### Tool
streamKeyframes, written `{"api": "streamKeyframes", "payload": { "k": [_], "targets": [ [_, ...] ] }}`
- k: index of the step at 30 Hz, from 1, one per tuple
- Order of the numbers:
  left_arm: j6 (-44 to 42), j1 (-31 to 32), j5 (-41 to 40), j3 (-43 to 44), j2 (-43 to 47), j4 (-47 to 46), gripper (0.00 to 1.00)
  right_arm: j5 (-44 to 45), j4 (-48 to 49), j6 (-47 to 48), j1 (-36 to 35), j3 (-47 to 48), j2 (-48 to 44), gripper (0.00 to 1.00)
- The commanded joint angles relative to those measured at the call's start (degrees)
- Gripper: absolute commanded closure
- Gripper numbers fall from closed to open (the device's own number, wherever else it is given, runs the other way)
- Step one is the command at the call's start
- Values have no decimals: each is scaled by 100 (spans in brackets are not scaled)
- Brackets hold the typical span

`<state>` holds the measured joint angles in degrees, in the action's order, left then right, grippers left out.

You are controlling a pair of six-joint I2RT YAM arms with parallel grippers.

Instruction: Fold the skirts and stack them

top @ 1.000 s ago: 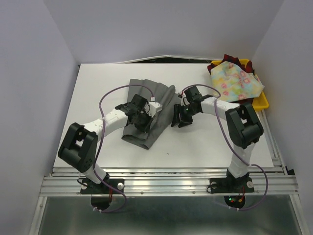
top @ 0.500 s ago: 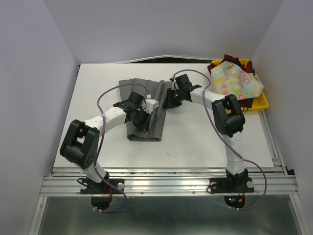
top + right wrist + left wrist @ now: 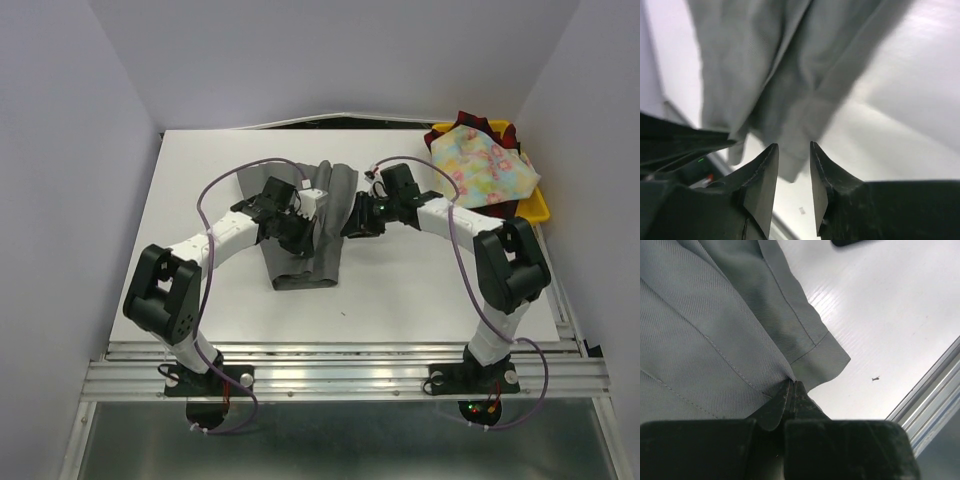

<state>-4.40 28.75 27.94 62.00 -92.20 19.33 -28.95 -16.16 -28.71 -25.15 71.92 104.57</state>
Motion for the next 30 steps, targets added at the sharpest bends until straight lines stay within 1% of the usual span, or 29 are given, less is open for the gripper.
{"api": "streamKeyframes", "payload": {
  "k": [1,4,8,12,18,21,27,30],
  "targets": [
    [159,-10,361,304,-8,-131,100,-1551,1167,-1101,-130,-476,53,65],
    [194,-10,422,366,-26,-140,100,-1675,1379,-1119,-210,-591,264,69],
    [256,-10,493,453,-61,-105,100,-1562,1178,-638,-271,-741,939,79],
    [291,-10,537,533,-78,-61,100,-1421,1045,-425,-271,-715,1442,82],
    [405,78,747,708,36,-79,100,-1298,1054,-451,-324,-644,1575,83],
    [625,183,826,743,1,-149,100,-1280,1045,-443,-324,-635,1566,83],
    [757,411,1055,682,-455,-465,100,-1262,1045,-451,-324,-671,1513,83],
    [897,508,1178,507,-675,-807,100,-1227,1028,-451,-324,-688,1435,83]
  ]
}}
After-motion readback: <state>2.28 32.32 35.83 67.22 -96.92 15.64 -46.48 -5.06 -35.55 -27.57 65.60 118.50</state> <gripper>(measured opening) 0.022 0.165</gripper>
